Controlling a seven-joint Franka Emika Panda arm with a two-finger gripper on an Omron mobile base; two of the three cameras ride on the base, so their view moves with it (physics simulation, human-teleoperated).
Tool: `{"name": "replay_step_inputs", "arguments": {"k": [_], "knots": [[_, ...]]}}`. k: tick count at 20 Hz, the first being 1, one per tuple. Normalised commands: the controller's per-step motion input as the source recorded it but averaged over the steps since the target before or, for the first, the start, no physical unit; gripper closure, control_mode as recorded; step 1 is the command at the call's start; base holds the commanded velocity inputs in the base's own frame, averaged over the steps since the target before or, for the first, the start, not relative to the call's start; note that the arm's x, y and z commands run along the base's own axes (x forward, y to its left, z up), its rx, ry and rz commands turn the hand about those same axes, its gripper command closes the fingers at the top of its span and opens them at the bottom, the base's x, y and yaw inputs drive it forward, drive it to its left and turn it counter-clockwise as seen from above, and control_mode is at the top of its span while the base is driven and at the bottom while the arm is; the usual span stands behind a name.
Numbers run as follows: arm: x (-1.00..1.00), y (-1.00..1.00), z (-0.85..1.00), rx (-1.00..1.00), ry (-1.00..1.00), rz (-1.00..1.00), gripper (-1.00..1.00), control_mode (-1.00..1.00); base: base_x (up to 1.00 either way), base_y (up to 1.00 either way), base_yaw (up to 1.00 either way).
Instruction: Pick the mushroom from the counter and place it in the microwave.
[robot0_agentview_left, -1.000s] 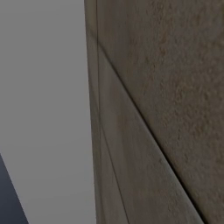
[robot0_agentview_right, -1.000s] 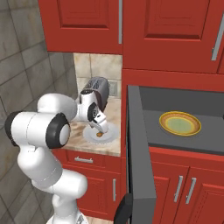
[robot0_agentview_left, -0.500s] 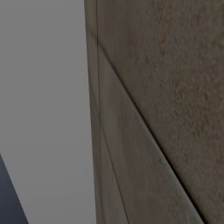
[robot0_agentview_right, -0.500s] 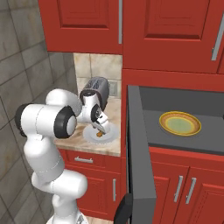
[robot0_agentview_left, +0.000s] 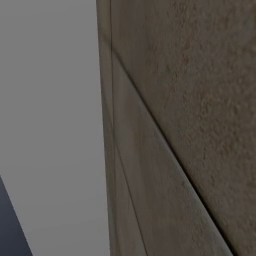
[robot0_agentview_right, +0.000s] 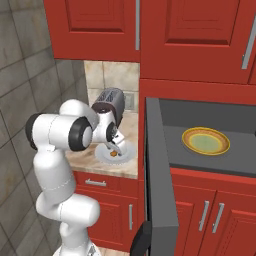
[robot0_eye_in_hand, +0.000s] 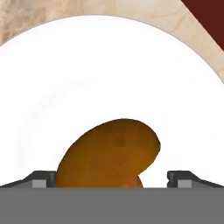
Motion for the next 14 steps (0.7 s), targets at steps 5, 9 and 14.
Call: {"name": "replay_step_inputs", "arguments": {"k": [5,9,14], "knots": [[0.04,0.0,-0.21,0.0,0.0,0.0,-1.0,-1.0,0.0,0.0,0.0],[0.01,0.0,-0.17,0.0,0.0,0.0,-1.0,-1.0,0.0,0.0,0.0],[0.0,0.0,-0.24,0.0,0.01,0.0,1.0,-1.0,0.0,0.0,0.0]]}}
